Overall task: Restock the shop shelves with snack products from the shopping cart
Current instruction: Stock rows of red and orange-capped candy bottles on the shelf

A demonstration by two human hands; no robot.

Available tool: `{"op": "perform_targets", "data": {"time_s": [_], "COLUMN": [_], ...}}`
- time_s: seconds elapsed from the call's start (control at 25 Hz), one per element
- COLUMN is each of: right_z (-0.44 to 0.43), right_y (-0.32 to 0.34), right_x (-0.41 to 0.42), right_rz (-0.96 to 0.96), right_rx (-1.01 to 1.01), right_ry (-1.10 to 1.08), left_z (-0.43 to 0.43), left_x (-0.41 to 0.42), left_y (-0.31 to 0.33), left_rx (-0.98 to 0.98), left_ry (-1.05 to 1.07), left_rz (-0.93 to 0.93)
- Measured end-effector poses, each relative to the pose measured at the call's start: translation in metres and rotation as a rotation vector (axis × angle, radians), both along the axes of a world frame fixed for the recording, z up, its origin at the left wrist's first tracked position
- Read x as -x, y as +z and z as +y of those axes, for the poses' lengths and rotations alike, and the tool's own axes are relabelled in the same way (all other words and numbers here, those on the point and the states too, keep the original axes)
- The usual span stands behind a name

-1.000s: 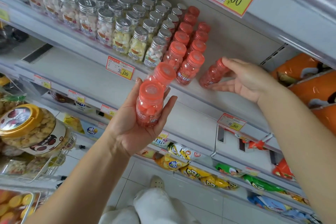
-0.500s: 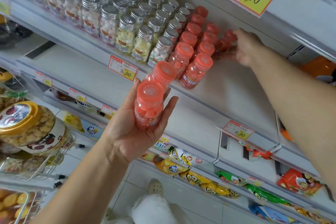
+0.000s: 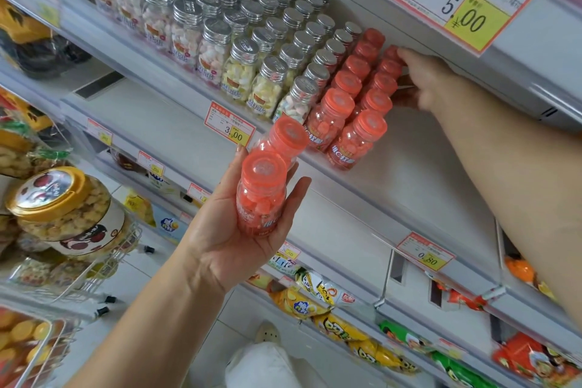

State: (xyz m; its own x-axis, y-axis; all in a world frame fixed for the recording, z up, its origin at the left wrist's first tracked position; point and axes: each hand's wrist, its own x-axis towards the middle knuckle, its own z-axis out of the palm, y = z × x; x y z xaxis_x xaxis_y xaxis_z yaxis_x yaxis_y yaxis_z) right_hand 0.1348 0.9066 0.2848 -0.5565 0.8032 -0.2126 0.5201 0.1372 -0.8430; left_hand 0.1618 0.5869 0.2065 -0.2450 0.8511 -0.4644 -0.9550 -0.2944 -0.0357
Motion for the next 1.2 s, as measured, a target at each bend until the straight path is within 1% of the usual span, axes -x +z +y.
{"op": "perform_targets", "data": {"time_s": [0.08,0.16,0.2,0.24,0.28,0.32,0.4,0.44,0.52,0.56,0.6,0.68,0.8,0.88,1.0,1.08,1.2], "right_z": [-0.001,0.003,0.005,-0.001,-0.012,-0.033,-0.088,-0.118,-0.158,-0.165,-0.17,-0.172,-0.171,-0.17,-0.158,-0.137,-0.104], "right_y": [-0.002,-0.006,-0.008,-0.007,-0.007,-0.005,-0.006,-0.005,-0.006,-0.008,-0.009,-0.007,-0.001,0.0,0.002,0.005,0.001], "right_x": [0.0,-0.007,-0.012,-0.022,-0.036,-0.054,-0.093,-0.112,-0.136,-0.142,-0.147,-0.154,-0.163,-0.166,-0.165,-0.162,-0.154], "right_rz": [0.047,0.074,0.089,0.104,0.13,0.188,0.271,0.293,0.263,0.218,0.168,0.128,0.154,0.176,0.254,0.274,0.144], "right_rx": [0.002,-0.068,-0.177,-0.341,-0.503,-0.624,-0.687,-0.642,-0.472,-0.385,-0.306,-0.216,-0.141,-0.113,-0.099,-0.142,-0.294], "right_ry": [-0.019,-0.095,-0.154,-0.182,-0.153,-0.117,0.055,0.177,0.428,0.506,0.533,0.524,0.536,0.461,0.256,0.147,0.146], "left_z": [0.001,0.002,0.003,0.004,0.004,0.003,0.004,0.004,0.006,0.009,0.011,0.016,0.022,0.025,0.028,0.029,0.028], "left_x": [-0.001,-0.003,-0.004,-0.005,-0.006,-0.008,-0.011,-0.014,-0.019,-0.022,-0.025,-0.031,-0.036,-0.04,-0.043,-0.04,-0.035], "left_y": [0.0,0.0,0.001,0.002,0.003,0.004,0.007,0.009,0.014,0.015,0.017,0.02,0.024,0.027,0.029,0.028,0.024], "left_rx": [0.005,0.021,0.031,0.038,0.044,0.05,0.056,0.064,0.085,0.093,0.1,0.12,0.132,0.127,0.142,0.171,0.212], "left_ry": [-0.005,-0.026,-0.044,-0.064,-0.082,-0.101,-0.142,-0.168,-0.233,-0.27,-0.304,-0.346,-0.38,-0.397,-0.408,-0.392,-0.355], "left_rz": [-0.003,0.011,0.022,0.034,0.048,0.064,0.1,0.116,0.164,0.193,0.218,0.25,0.277,0.303,0.302,0.27,0.236]}}
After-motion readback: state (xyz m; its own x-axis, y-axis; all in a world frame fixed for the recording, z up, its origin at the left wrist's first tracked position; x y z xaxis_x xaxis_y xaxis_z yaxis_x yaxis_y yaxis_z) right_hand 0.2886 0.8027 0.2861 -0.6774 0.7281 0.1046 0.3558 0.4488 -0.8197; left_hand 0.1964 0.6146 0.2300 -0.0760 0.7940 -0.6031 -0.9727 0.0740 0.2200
